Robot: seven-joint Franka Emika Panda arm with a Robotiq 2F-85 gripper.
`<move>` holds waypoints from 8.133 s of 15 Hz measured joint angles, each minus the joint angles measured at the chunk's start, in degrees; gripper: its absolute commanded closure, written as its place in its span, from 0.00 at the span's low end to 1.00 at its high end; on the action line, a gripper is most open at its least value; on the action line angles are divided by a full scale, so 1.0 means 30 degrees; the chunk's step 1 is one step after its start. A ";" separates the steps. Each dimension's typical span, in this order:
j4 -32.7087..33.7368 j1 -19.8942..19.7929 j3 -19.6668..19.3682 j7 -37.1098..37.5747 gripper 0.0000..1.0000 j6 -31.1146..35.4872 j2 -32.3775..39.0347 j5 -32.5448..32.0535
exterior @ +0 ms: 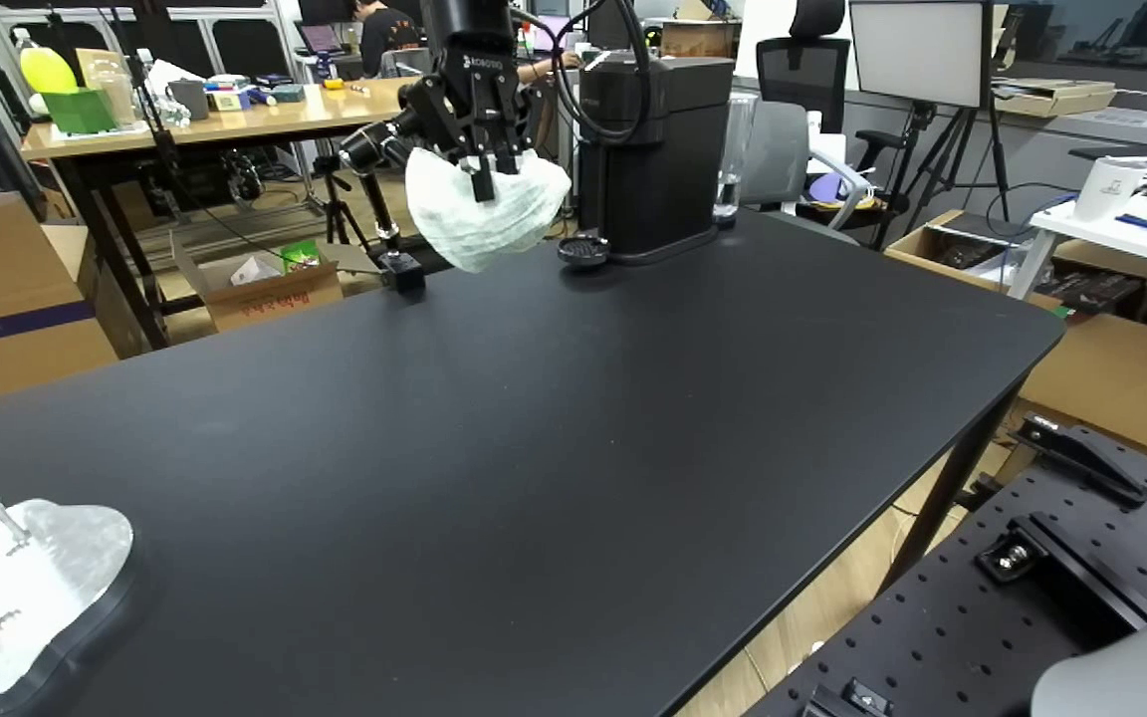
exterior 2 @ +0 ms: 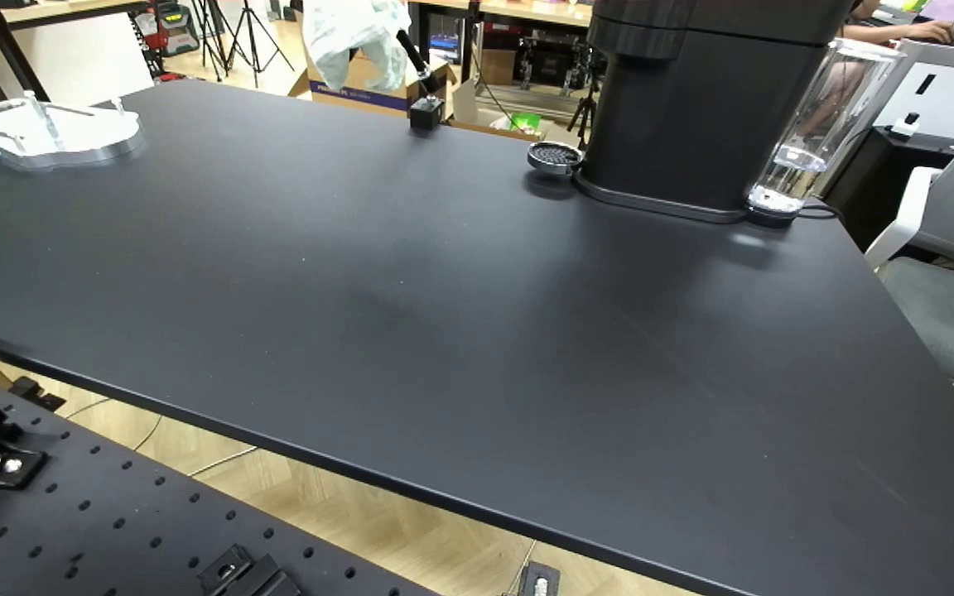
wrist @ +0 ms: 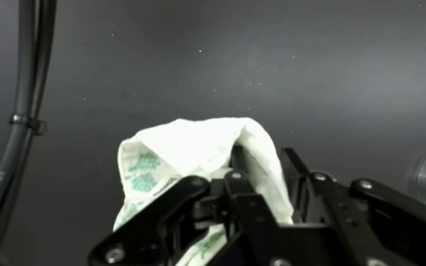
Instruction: Hang the towel on the black bar
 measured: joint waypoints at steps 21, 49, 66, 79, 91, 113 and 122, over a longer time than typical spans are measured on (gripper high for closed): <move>-0.1655 -0.0440 -0.0929 -0.0342 0.00 0.0896 -0.2947 -0.0647; -1.8196 0.1129 -0.1412 0.9461 0.00 2.5047 -0.3406 -0.9905; -1.6464 0.3478 -0.2261 0.9837 0.96 2.6100 -0.0659 -0.9111; -1.6393 0.3791 -0.4141 0.9327 1.00 2.2705 -0.2243 -0.8409; -1.1352 0.0590 -0.2663 0.8230 1.00 1.1604 -0.8452 -0.8704; 0.4515 0.2994 0.0089 0.6786 1.00 0.1963 0.0397 -0.6076; 0.8486 0.3117 0.0247 0.5012 1.00 -0.2777 0.2329 -0.4103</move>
